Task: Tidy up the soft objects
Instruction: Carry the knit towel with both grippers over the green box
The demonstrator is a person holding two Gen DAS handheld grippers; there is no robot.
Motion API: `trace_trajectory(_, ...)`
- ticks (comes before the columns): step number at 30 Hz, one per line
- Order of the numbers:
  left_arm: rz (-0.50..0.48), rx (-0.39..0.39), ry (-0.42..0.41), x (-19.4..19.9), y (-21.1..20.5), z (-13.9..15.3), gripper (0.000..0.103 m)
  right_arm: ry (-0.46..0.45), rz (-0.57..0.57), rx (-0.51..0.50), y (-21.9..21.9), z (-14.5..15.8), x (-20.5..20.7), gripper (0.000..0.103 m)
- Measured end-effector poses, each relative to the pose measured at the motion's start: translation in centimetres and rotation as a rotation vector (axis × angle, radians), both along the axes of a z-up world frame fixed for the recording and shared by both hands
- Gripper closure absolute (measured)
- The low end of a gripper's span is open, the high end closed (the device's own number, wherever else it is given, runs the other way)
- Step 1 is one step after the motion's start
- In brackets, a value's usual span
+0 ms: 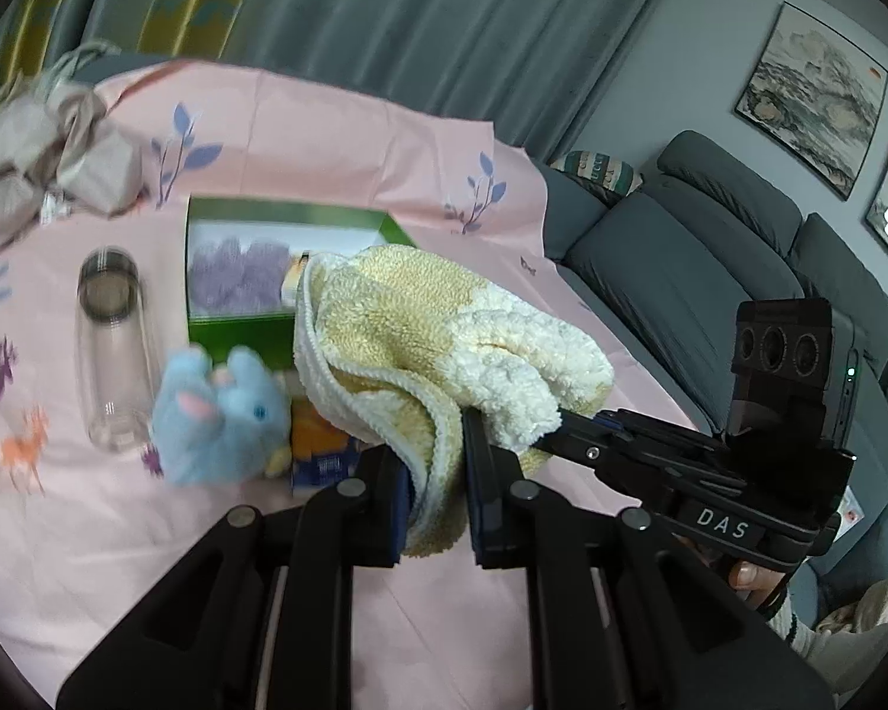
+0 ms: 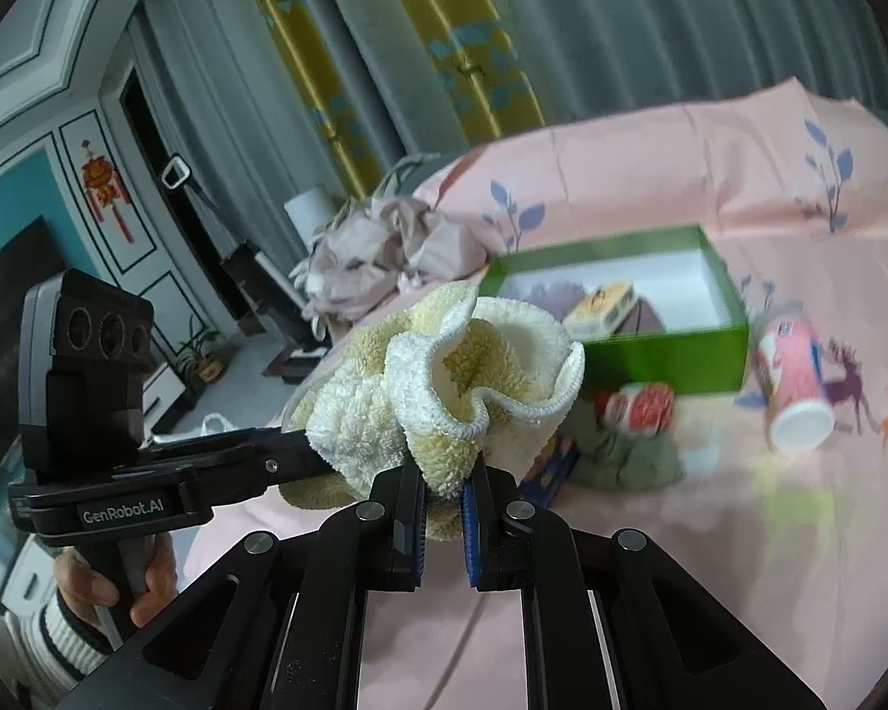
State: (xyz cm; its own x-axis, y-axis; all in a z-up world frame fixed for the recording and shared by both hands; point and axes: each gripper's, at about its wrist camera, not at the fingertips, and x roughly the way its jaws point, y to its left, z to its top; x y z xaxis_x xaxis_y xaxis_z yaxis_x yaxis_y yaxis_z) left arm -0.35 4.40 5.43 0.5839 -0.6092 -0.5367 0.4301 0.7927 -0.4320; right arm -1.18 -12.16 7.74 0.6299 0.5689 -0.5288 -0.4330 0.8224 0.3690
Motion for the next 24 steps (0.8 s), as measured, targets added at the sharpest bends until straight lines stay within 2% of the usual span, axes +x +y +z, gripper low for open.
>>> trace_trajectory(7,0.002,0.027,-0.033,2.1,-0.8,1.8,0.091,-0.072,-0.028,-0.019,-0.3,2.2,1.2,0.092)
trace_trajectory(24,0.009,0.096,-0.06,7.0,-2.6,3.5,0.091,-0.117,-0.056,-0.029,-1.6,3.5,6.5,0.092)
